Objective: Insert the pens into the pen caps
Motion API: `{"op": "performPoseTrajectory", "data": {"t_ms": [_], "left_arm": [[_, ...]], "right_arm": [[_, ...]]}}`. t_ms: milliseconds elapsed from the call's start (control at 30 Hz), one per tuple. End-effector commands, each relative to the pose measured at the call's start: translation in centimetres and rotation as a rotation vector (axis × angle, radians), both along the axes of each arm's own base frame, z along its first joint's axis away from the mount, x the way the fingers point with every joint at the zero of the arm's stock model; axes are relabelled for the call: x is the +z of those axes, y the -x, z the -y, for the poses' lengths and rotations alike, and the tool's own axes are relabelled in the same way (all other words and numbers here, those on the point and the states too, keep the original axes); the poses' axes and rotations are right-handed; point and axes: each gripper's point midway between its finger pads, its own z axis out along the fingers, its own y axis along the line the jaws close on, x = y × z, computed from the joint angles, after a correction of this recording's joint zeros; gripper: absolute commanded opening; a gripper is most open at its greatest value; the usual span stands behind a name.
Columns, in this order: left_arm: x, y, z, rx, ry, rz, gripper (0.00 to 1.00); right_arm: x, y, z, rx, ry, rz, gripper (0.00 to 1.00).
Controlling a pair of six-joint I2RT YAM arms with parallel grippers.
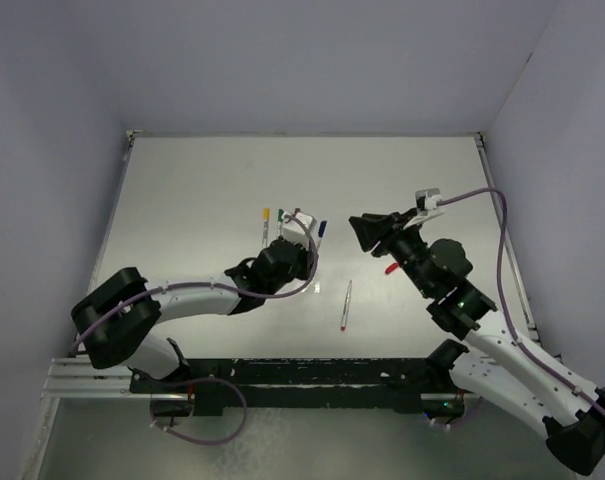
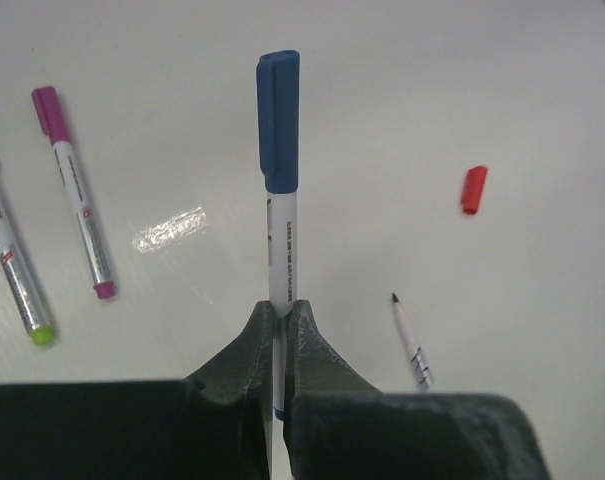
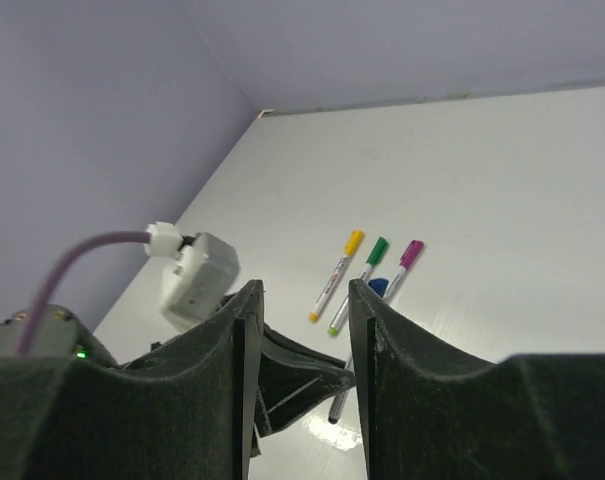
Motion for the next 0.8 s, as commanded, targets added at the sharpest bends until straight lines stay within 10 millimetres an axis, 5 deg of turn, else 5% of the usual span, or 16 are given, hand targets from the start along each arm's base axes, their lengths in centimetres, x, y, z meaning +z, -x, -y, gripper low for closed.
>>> {"op": "performPoseTrajectory", "data": {"t_ms": [0,433,767], "left_arm": [[-2.4,-2.3,-0.7,0.1,-0.146,-0.078,0.0],[-7.3,-9.4,-1.2,0.217,-0.264,-0.267,0.0],[-9.9,-10.9,-0.8,0.213,-0.333,-0.343,0.06]], "right_arm": [[0.2,0.0,2.6,-0.111,0.064,-0.015,0.42],[-5.2,1.5,5.7,-0.202,0.14,-0.165,0.42],[-6.0,1.6,5.8,-0.21,0.126,-0.182,0.42]]}}
